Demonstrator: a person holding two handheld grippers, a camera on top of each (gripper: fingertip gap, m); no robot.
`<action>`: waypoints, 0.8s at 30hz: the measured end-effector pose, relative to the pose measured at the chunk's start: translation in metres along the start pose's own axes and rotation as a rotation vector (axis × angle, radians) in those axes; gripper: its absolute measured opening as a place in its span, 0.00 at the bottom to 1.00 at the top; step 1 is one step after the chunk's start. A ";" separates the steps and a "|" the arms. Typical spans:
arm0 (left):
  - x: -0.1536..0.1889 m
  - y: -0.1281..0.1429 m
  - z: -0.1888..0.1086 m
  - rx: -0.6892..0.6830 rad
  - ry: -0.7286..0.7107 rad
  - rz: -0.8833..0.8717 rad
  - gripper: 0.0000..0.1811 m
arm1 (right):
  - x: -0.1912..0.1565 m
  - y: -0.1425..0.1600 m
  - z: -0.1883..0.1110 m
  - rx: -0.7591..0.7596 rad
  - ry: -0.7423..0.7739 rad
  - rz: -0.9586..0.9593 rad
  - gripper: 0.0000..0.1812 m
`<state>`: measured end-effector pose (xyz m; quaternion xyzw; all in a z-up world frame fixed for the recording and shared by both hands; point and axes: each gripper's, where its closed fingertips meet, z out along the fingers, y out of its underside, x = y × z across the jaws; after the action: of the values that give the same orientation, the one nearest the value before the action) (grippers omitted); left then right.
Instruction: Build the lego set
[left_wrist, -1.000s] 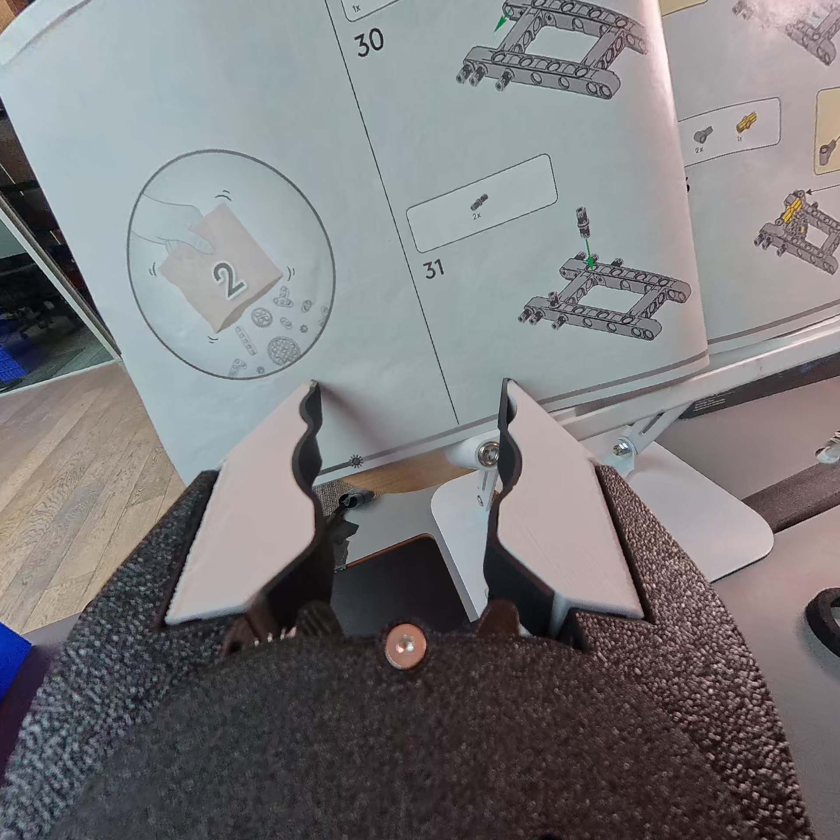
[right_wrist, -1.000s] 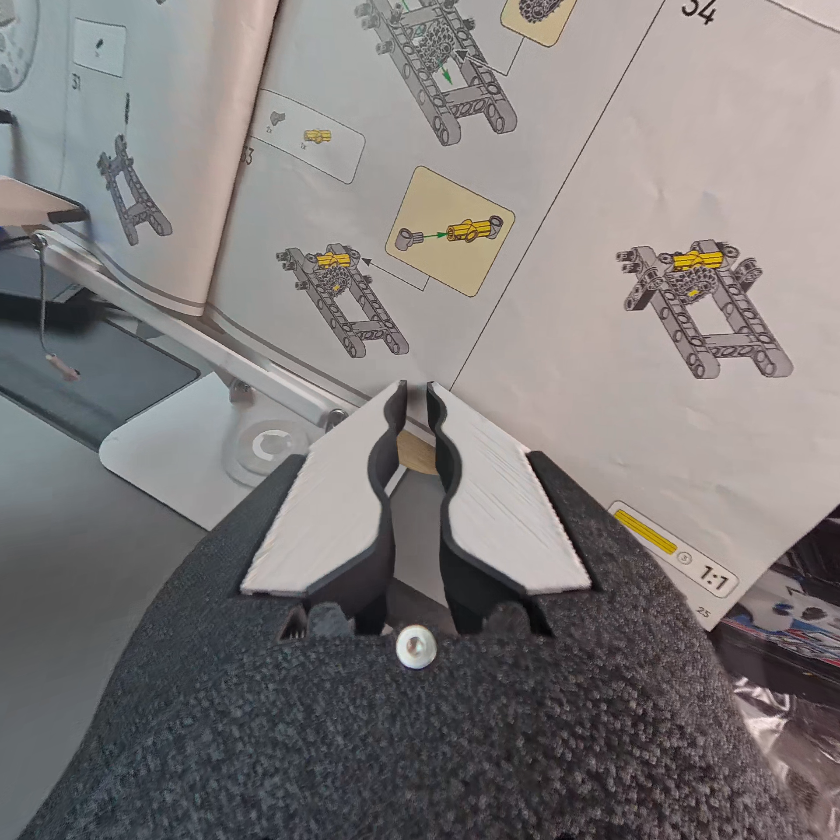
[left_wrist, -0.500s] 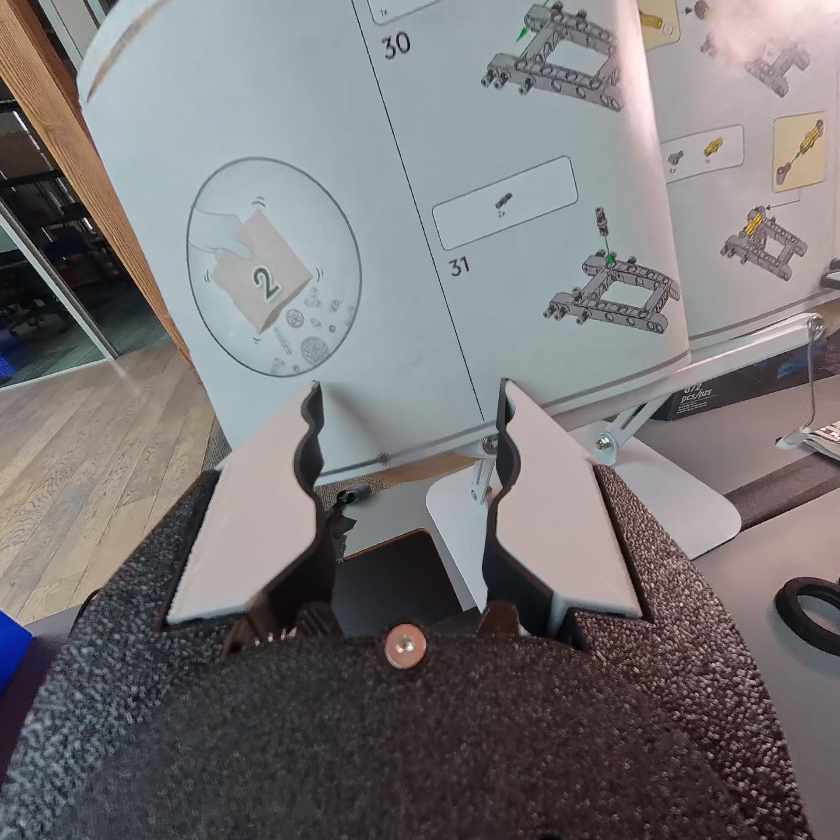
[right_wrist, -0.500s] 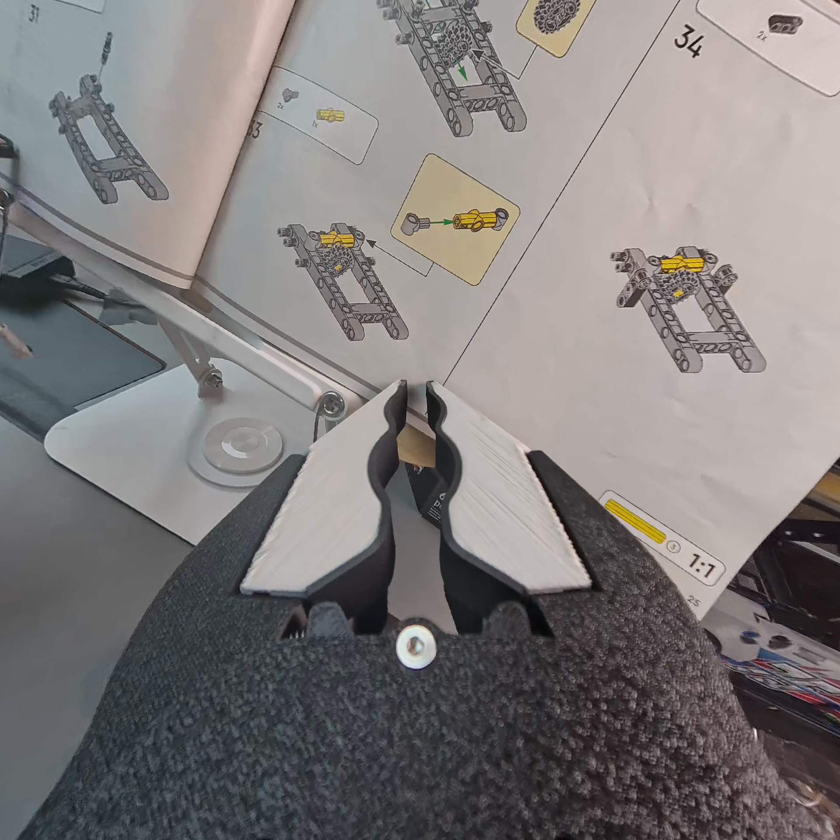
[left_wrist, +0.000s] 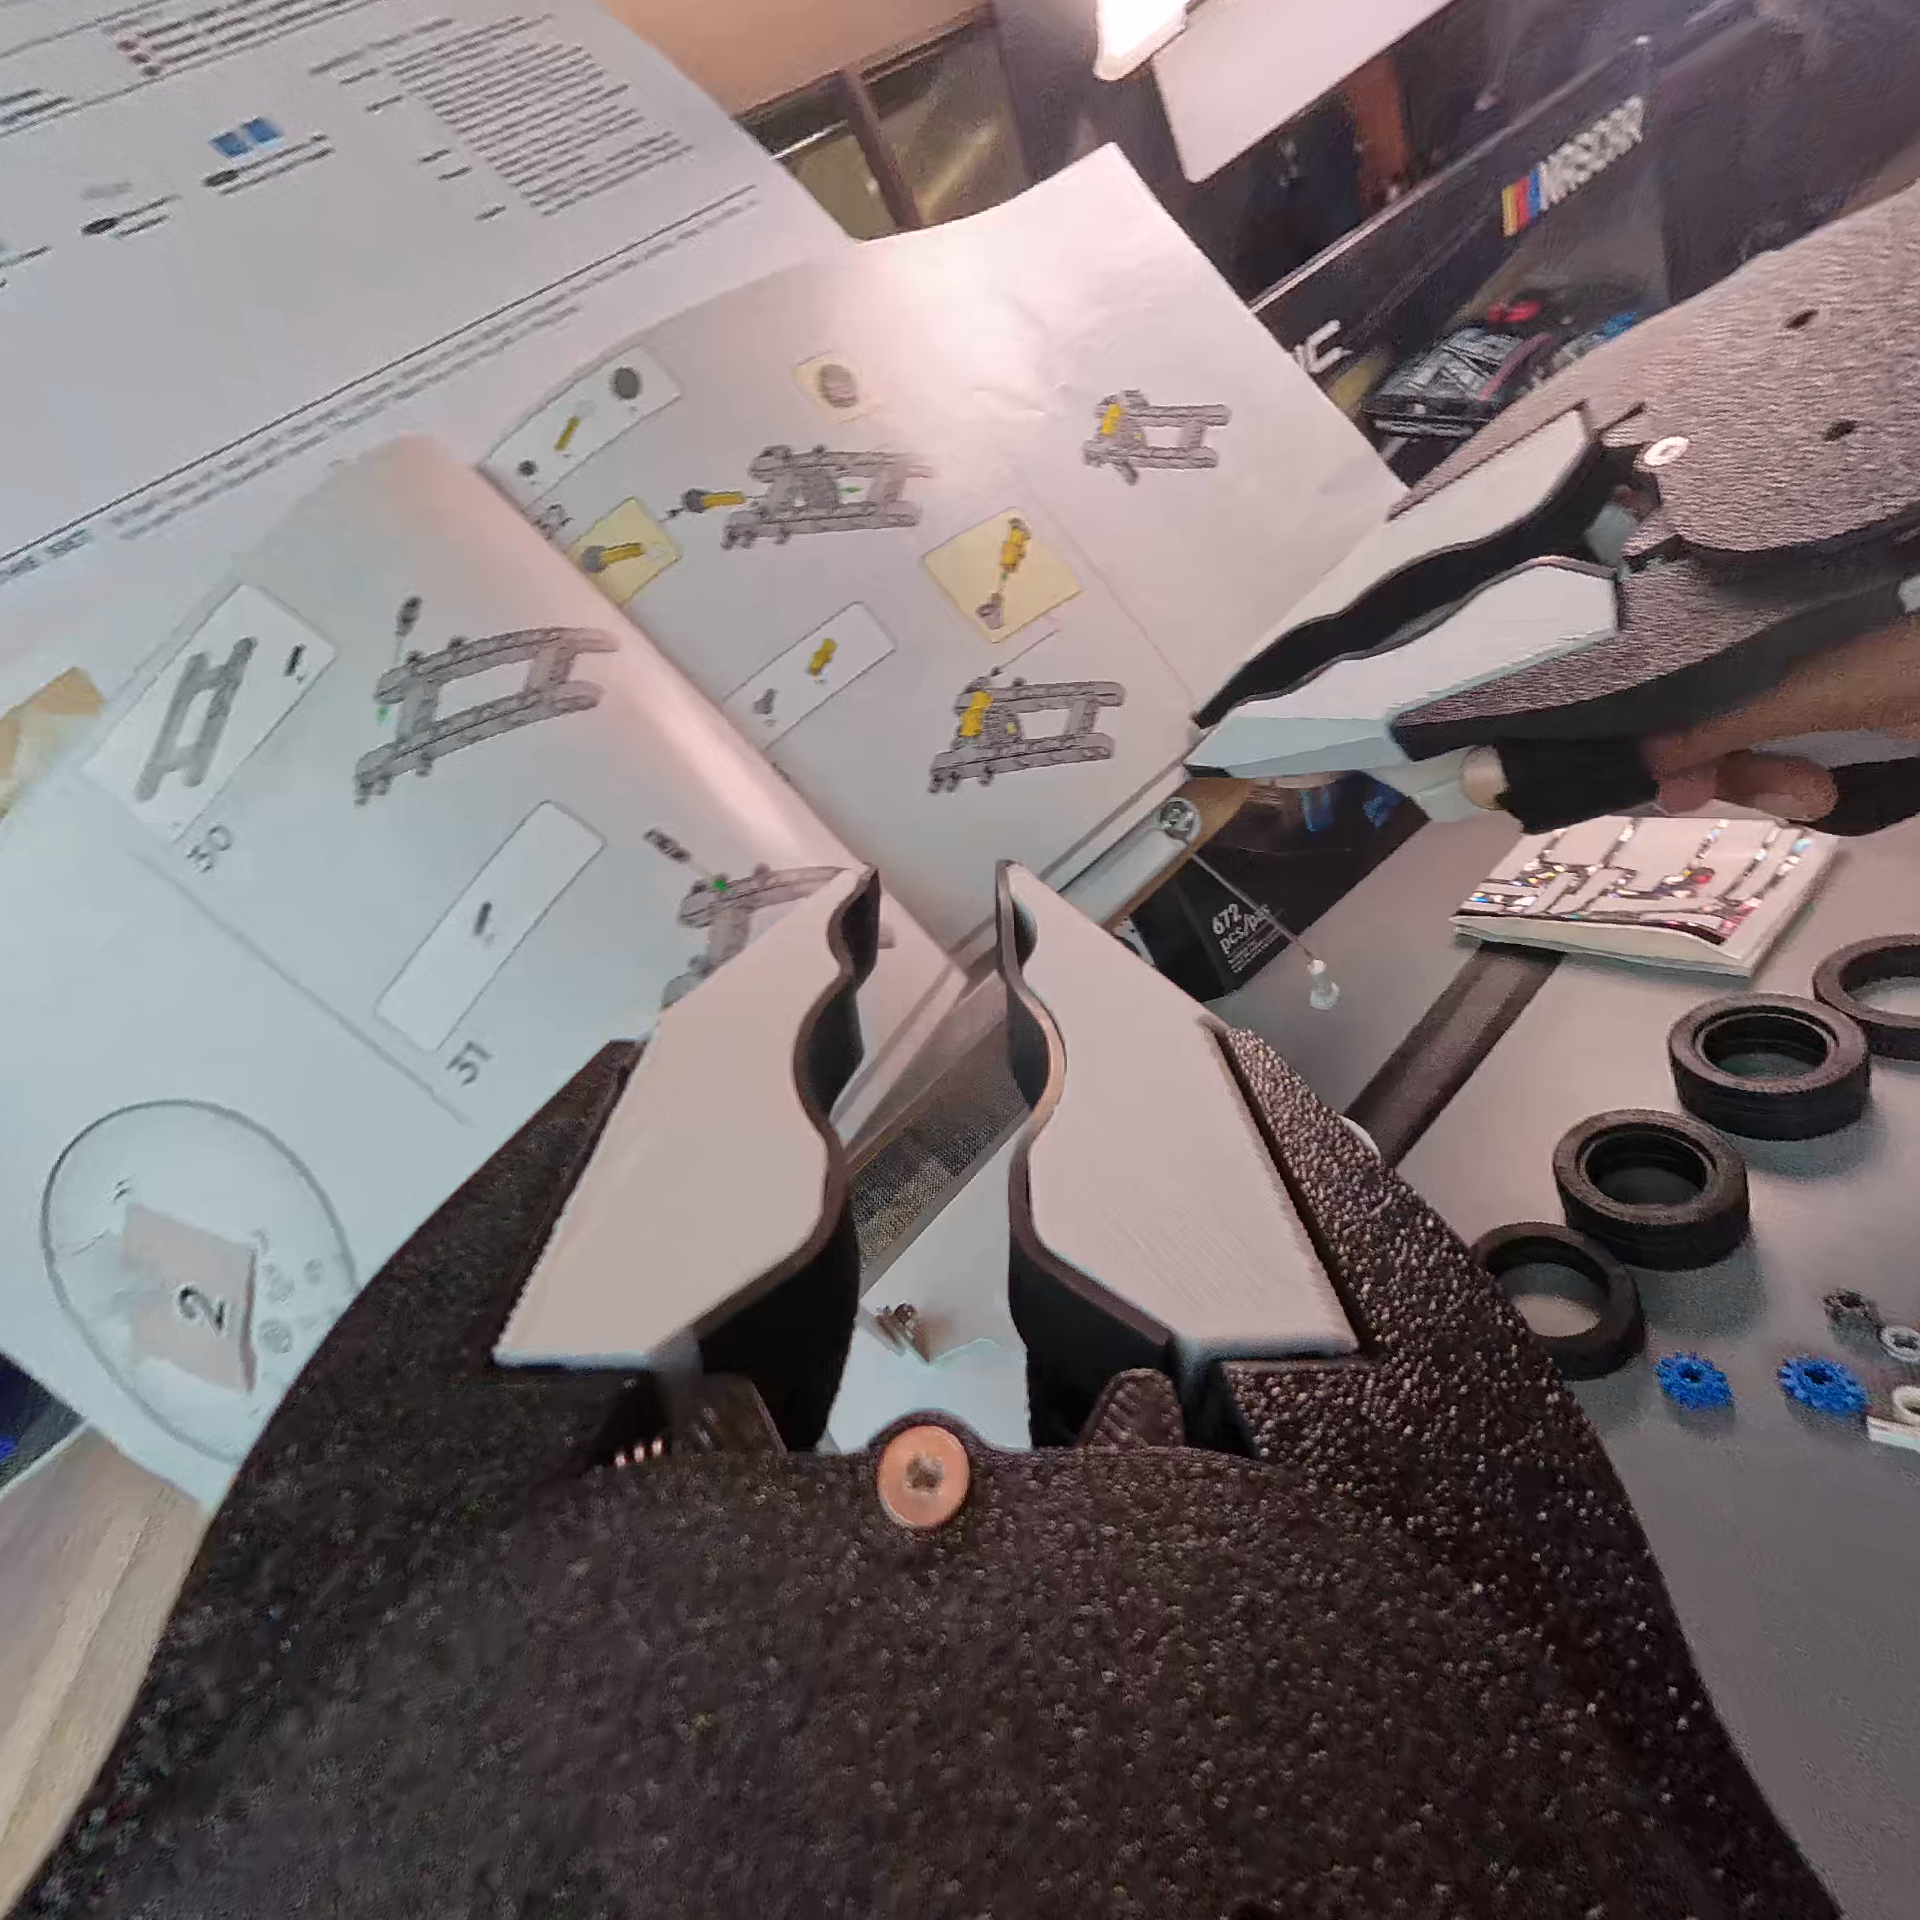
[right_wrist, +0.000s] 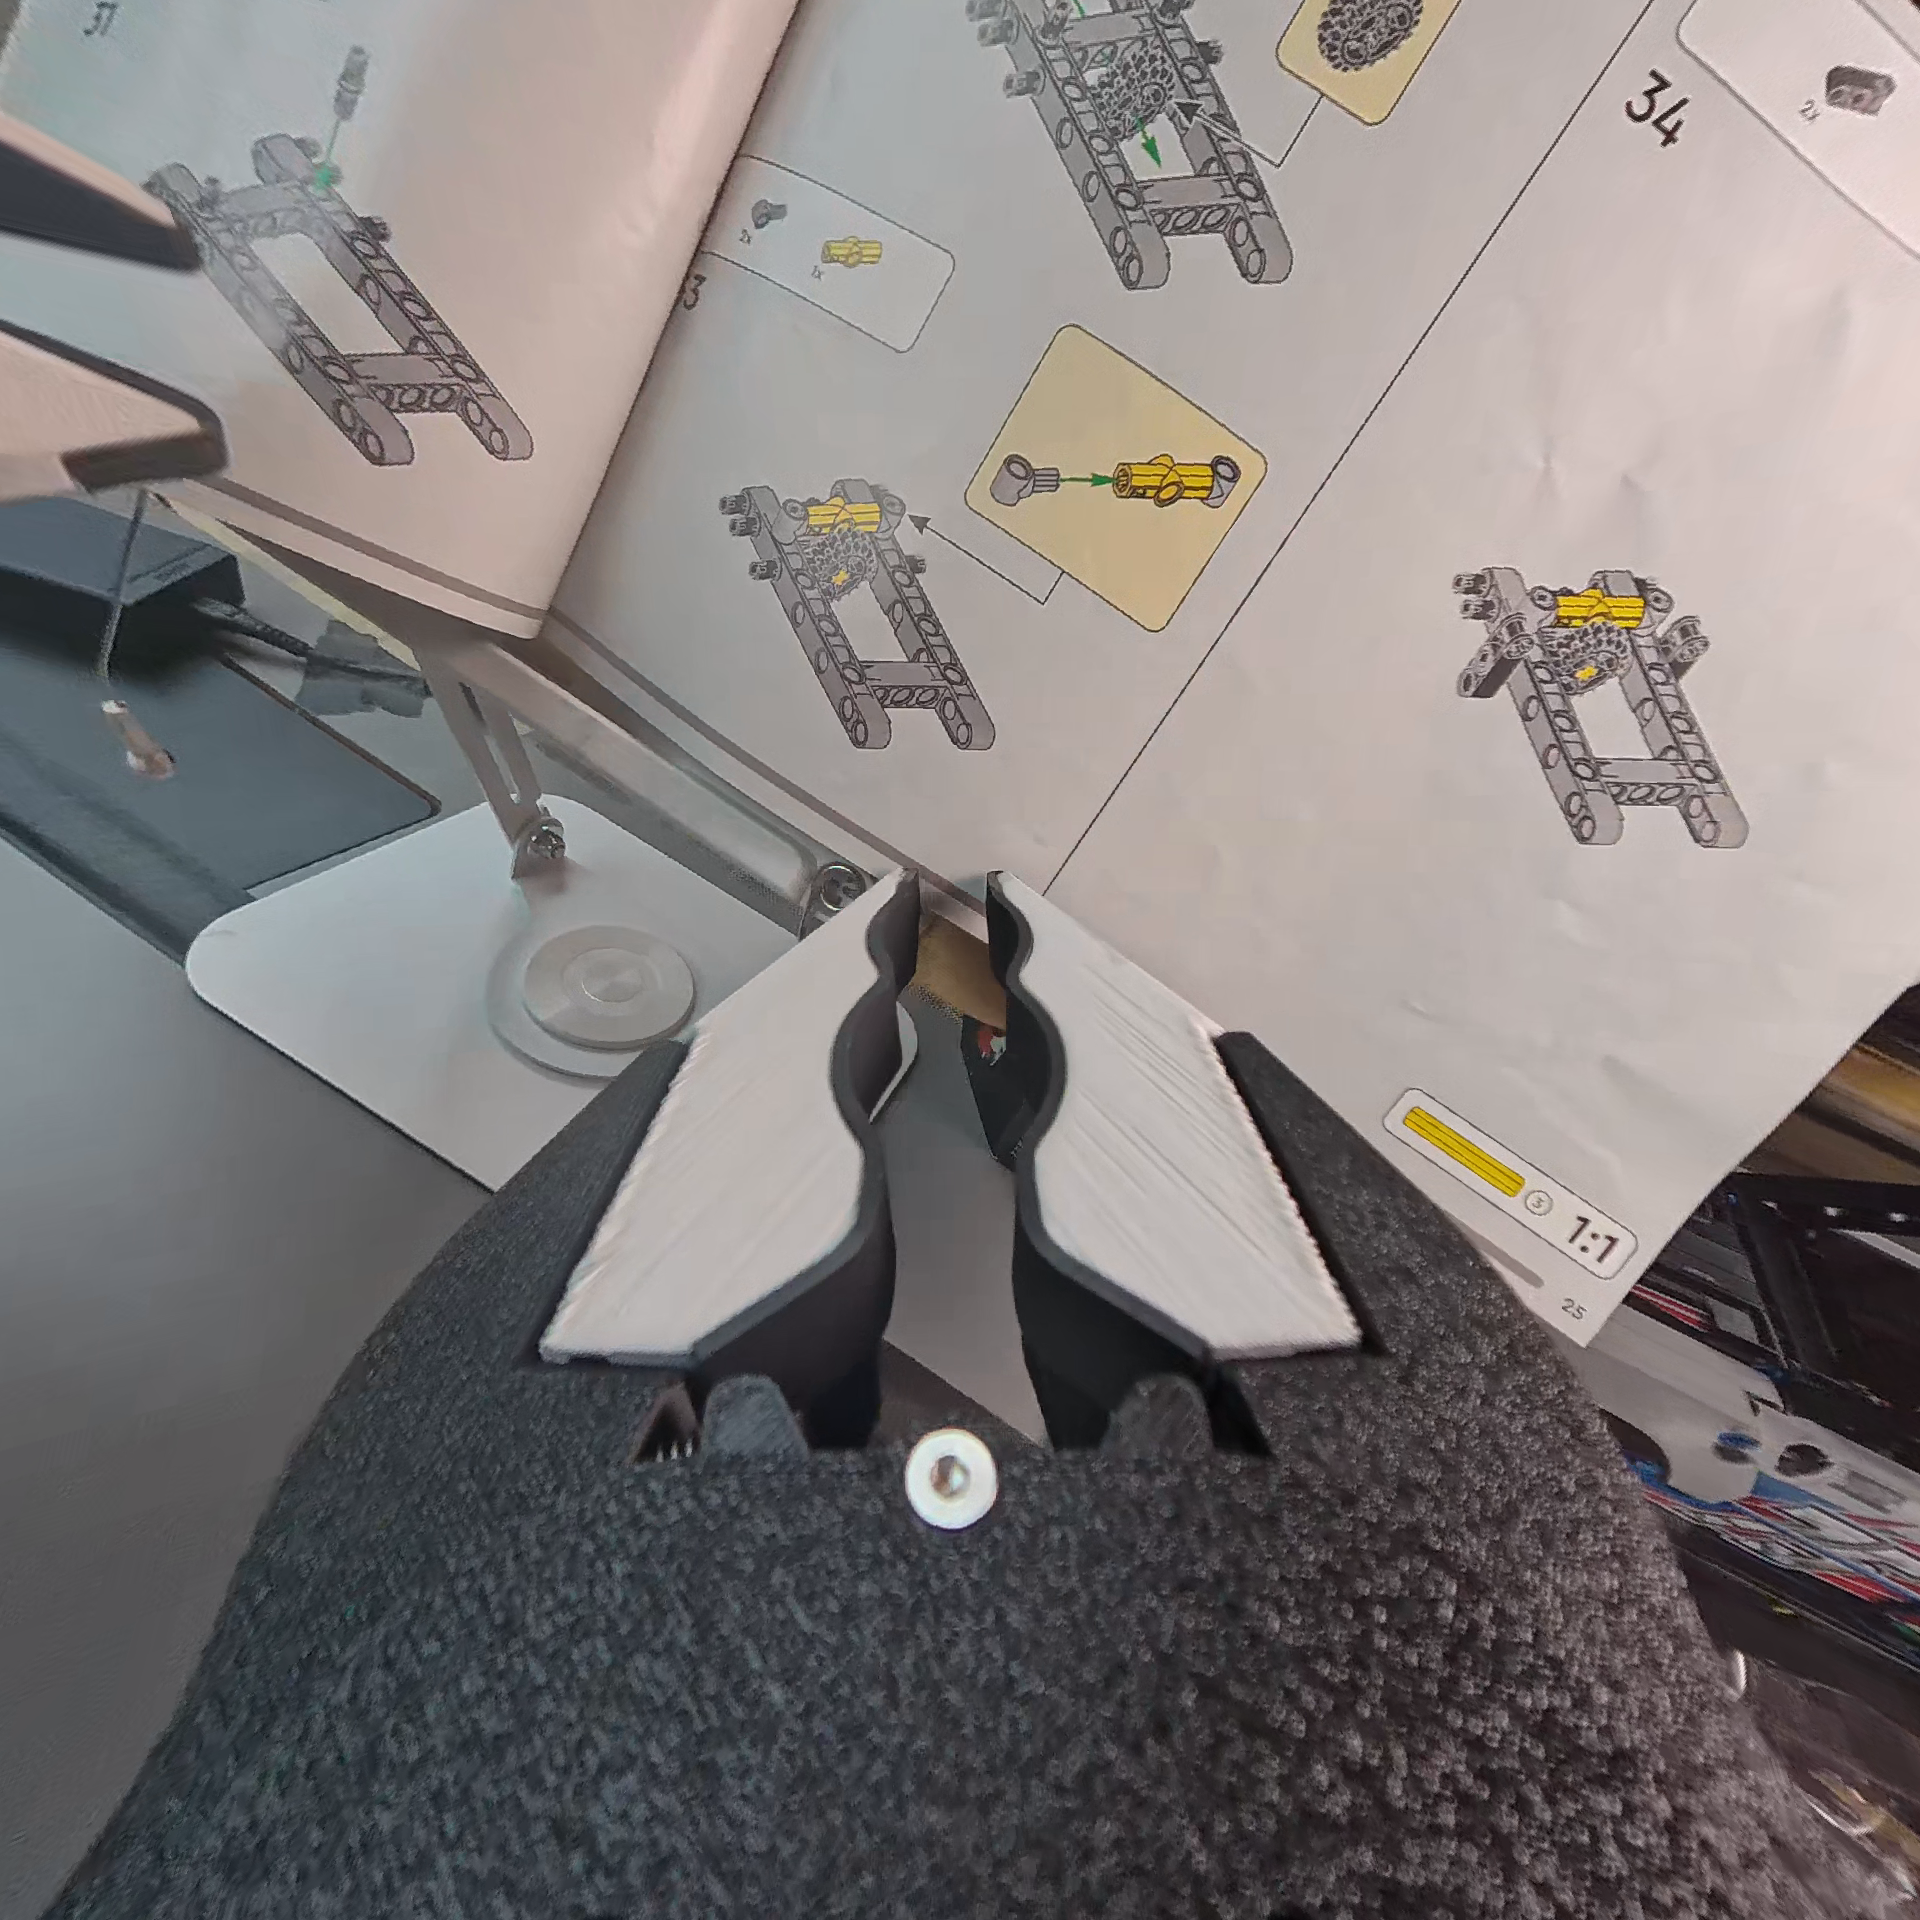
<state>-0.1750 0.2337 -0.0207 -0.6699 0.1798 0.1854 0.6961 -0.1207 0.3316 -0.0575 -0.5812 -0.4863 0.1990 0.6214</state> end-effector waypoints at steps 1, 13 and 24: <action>0.010 -0.002 0.004 -0.010 0.020 0.028 0.10 | -0.002 0.000 0.000 0.003 -0.005 0.000 0.06; 0.025 0.013 0.070 -0.354 0.088 0.211 0.03 | -0.040 0.060 0.002 -0.158 -0.017 0.093 0.18; 0.023 0.025 0.086 -0.438 0.090 0.317 0.00 | 0.029 0.008 -0.022 -0.137 0.420 -0.992 0.01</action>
<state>-0.1672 0.3214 -0.0505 -0.7753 0.2688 0.2967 0.4884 -0.0863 0.3459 -0.0509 -0.3484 -0.5796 -0.2707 0.6852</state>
